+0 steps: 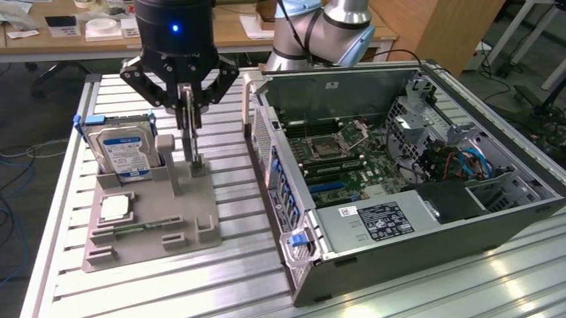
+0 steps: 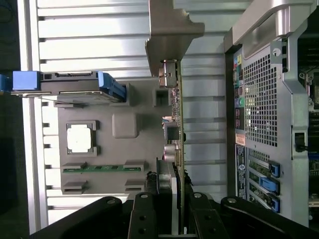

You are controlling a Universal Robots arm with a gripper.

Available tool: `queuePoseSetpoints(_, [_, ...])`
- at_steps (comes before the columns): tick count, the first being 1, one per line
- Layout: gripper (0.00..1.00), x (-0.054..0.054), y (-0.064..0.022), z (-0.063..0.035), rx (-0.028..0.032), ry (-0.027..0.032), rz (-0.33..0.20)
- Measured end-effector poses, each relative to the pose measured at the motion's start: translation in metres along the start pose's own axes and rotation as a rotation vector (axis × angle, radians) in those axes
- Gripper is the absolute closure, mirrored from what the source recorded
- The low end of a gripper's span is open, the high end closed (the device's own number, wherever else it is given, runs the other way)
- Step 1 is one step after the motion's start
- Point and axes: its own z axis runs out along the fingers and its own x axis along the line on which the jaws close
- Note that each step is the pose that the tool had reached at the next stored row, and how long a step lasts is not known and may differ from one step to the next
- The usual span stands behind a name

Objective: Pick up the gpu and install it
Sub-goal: 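Pick up the gpu and move the gpu toward the slot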

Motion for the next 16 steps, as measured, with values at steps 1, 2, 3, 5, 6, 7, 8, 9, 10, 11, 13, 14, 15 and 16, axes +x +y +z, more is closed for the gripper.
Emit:
queuePoseSetpoints(1, [0.72, 0.0, 0.0001, -0.0032, 0.0001, 0.0, 0.0])
queuePoseSetpoints(2, [0.72, 0.0, 0.0003, -0.0066, 0.0001, 0.0001, 0.0])
queuePoseSetpoints(3, [0.72, 0.0, 0.0005, -0.0099, 0.0002, 0.0002, 0.0])
queuePoseSetpoints(5, [0.72, 0.0, 0.0007, -0.0149, 0.0001, 0.0001, 0.0])
queuePoseSetpoints(6, [0.72, 0.0, 0.0008, -0.0172, 0.0001, 0.0002, 0.0])
queuePoseSetpoints(7, [0.72, 0.0, 0.0009, -0.0196, 0.0001, 0.0, 0.0])
queuePoseSetpoints(8, [0.72, 0.0, 0.001, -0.0223, 0.0001, 0.0001, 0.0])
queuePoseSetpoints(9, [0.72, 0.0, 0.0012, -0.0254, 0.0002, 0.0002, 0.0])
queuePoseSetpoints(10, [0.72, 0.001, 0.0014, -0.0281, 0.0001, 0.0001, 0.0])
queuePoseSetpoints(11, [0.72, 0.001, 0.0015, -0.0308, 0.0001, 0.0002, 0.0])
queuePoseSetpoints(13, [0.72, 0.001, 0.0019, -0.0396, 0.0001, 0.0001, 0.0])
queuePoseSetpoints(14, [0.72, 0.001, 0.002, -0.0426, 0.0001, 0.0001, 0.0])
queuePoseSetpoints(15, [0.72, 0.001, 0.0022, -0.0448, 0.0001, 0.0001, 0.0])
queuePoseSetpoints(16, [0.72, 0.001, 0.0022, -0.0451, -0.0002, 0.0, 0.0])
